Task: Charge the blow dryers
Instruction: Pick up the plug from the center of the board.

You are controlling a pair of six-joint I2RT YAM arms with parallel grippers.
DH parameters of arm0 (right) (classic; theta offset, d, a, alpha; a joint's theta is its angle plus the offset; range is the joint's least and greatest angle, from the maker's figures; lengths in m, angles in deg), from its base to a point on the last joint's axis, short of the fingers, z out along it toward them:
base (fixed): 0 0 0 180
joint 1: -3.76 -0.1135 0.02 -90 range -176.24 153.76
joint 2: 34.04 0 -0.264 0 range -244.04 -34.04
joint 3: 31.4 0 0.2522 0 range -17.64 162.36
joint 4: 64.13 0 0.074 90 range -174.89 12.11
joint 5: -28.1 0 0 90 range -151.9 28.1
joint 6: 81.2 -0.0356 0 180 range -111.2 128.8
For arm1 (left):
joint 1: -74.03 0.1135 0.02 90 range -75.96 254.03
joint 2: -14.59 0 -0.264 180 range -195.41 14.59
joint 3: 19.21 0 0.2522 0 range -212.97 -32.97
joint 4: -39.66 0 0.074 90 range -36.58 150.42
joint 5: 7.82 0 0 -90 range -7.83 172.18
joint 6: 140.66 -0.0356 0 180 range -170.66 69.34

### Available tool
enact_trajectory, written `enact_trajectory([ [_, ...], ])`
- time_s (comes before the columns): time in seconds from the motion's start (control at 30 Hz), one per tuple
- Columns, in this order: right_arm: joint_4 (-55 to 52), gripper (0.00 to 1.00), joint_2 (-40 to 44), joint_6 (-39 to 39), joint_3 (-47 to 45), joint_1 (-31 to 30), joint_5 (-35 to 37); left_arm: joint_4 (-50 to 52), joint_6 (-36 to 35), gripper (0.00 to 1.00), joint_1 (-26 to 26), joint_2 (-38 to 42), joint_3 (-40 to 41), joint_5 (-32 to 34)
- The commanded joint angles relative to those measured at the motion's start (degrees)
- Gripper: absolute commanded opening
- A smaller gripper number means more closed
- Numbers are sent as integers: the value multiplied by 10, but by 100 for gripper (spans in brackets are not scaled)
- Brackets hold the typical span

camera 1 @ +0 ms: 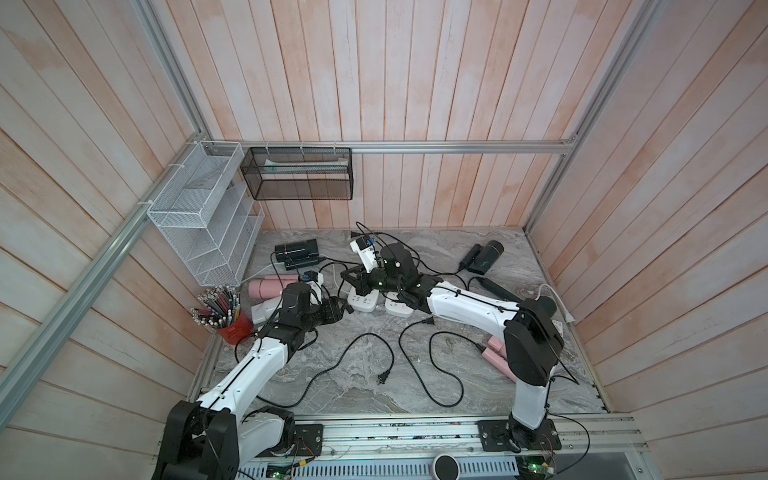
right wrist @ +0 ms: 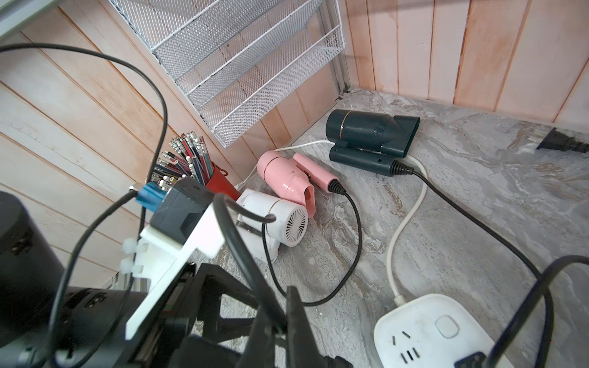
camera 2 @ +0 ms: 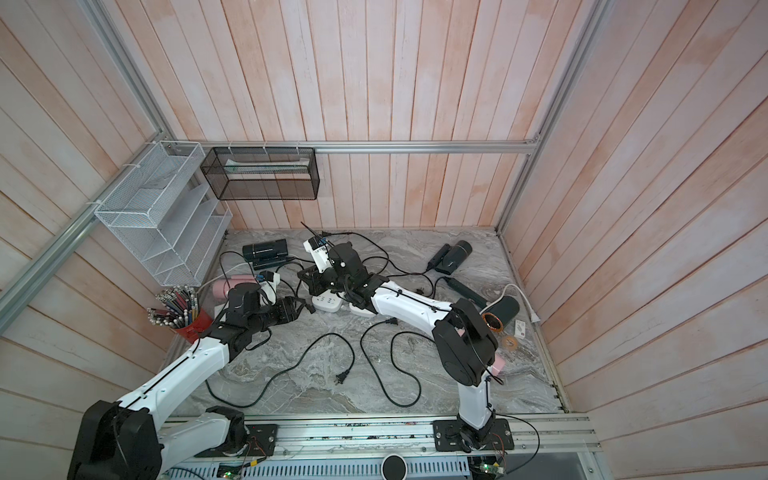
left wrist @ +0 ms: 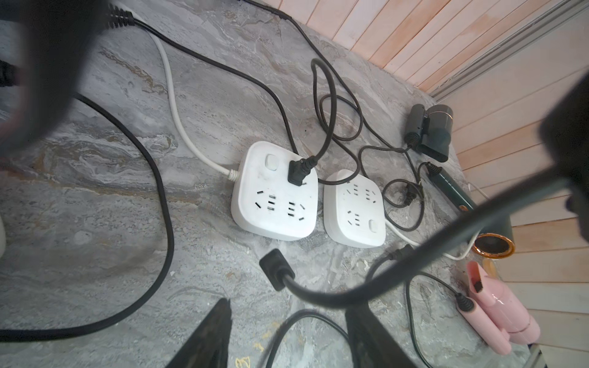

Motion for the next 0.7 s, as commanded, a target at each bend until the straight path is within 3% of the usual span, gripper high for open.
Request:
enact_trajectory([
  [0.0, -12, 2, 23, -5, 7, 4, -24, -73, -23, 59, -2, -11, 8, -13],
  [0.13, -3, 2, 27, -12, 0, 8, -34, -87, -17, 53, -2, -33, 2, -37],
  [0.33, 0, 2, 27, -14, -4, 9, -33, -85, -4, 26, -2, -43, -2, -48],
  [0.67, 5, 4, 23, -19, -5, 9, -32, -46, -10, 6, -4, -37, -8, -35],
])
